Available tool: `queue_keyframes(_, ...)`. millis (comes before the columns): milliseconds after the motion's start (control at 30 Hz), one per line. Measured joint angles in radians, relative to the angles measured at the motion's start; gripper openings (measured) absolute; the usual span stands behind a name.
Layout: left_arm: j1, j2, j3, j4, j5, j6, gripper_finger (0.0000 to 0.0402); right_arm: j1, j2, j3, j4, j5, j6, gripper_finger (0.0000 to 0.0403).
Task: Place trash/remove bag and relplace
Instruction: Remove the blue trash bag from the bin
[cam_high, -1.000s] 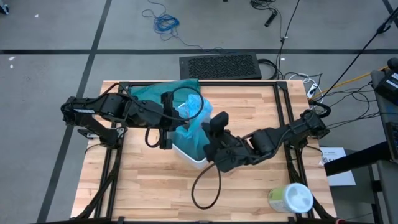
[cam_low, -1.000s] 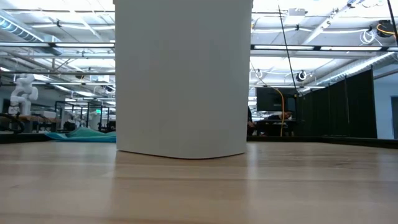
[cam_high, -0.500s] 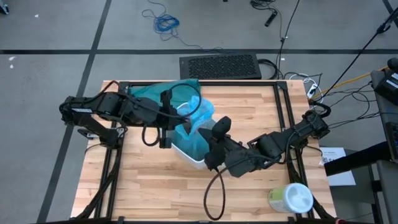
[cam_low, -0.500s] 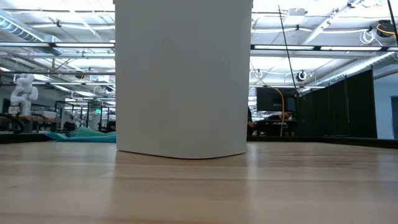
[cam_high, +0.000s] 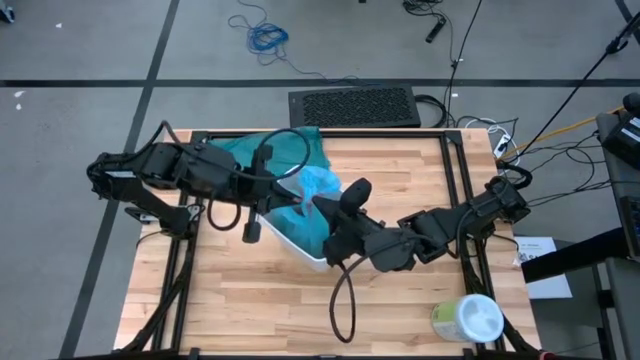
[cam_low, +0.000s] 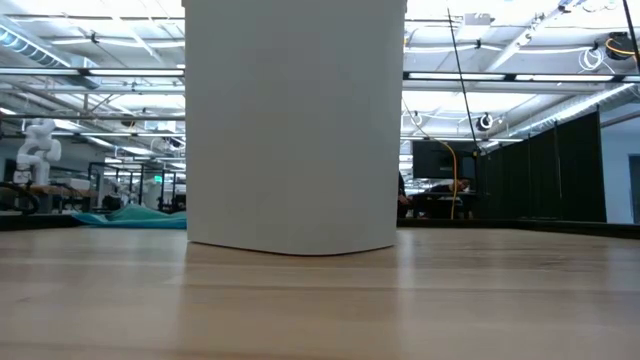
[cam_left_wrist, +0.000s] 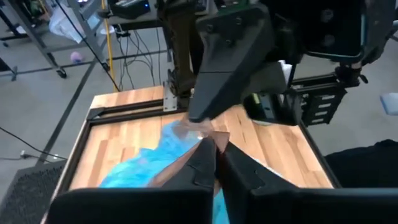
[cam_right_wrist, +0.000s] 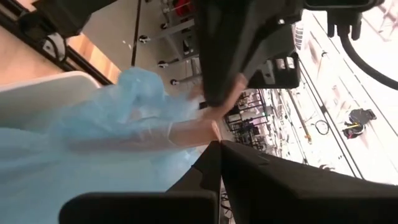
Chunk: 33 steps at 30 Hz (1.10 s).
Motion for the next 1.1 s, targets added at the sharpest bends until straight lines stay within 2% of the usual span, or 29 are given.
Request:
queue_keyframes(300,0.0,0.002,0.0,0.027,0.0,-0.001,0.0123,0.001,0.0,0.0,0.013,-0.003,-0.004,0.0)
queue_keyframes(500,0.008,0.01,0.0,0.028,0.0,-0.027,0.0159,0.001,0.0,0.0,0.023,-0.003,-0.008,0.0)
queue_keyframes(900,0.031,0.027,0.0,0.023,-0.007,-0.028,0.0161,0.001,0.0,0.0,0.04,-0.03,-0.007,0.0)
queue_keyframes(1000,0.031,0.027,0.0,0.024,-0.01,-0.028,0.0146,-0.001,0.0,0.0,0.042,-0.031,0.002,0.0)
queue_keyframes(1100,0.031,0.033,0.0,0.027,-0.027,-0.027,0.0114,-0.004,0.0,0.0,0.041,-0.033,0.012,0.0)
